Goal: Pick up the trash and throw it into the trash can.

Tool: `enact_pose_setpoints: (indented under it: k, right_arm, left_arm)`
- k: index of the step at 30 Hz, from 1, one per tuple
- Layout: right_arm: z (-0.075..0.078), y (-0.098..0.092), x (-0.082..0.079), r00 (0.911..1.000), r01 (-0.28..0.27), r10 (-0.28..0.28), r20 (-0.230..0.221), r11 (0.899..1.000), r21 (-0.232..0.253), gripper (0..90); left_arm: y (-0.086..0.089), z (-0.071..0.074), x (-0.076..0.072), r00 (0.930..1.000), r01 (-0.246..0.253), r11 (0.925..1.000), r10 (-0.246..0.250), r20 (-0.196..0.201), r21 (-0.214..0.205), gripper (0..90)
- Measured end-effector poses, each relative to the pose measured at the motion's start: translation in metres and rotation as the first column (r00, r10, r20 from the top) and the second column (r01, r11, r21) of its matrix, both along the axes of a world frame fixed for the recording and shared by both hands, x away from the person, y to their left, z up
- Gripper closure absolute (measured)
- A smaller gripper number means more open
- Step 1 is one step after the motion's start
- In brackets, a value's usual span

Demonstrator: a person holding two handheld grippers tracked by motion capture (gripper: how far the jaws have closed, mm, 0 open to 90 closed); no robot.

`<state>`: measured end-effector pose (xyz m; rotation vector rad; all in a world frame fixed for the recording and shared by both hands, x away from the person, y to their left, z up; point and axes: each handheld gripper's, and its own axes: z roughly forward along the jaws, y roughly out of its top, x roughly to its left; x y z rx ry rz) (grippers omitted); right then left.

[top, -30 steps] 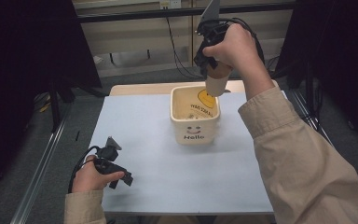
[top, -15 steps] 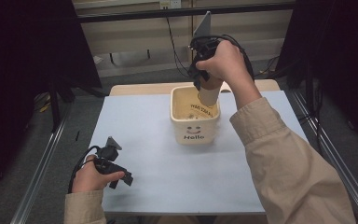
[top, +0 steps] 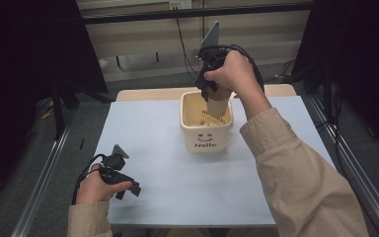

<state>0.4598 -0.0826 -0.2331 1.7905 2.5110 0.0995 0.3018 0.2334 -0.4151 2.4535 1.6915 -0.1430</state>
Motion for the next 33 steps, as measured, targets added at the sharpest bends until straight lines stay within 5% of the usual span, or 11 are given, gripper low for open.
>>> enact_pose_setpoints:
  k: [22,33]
  right_arm:
    - [0.001,0.001,-0.001,0.9996,-0.021,0.021,0.02,1.0,-0.013,10.0]
    - [0.047,-0.008,-0.01,0.9978,-0.006,0.008,0.066,0.999,-0.036,7.3]
  left_arm:
    - [0.0,0.001,-0.001,0.9999,-0.006,1.0,0.006,0.014,-0.006,4.6]
    - [-0.001,0.001,-0.001,0.9999,0.0,1.0,0.0,0.014,-0.008,4.6]
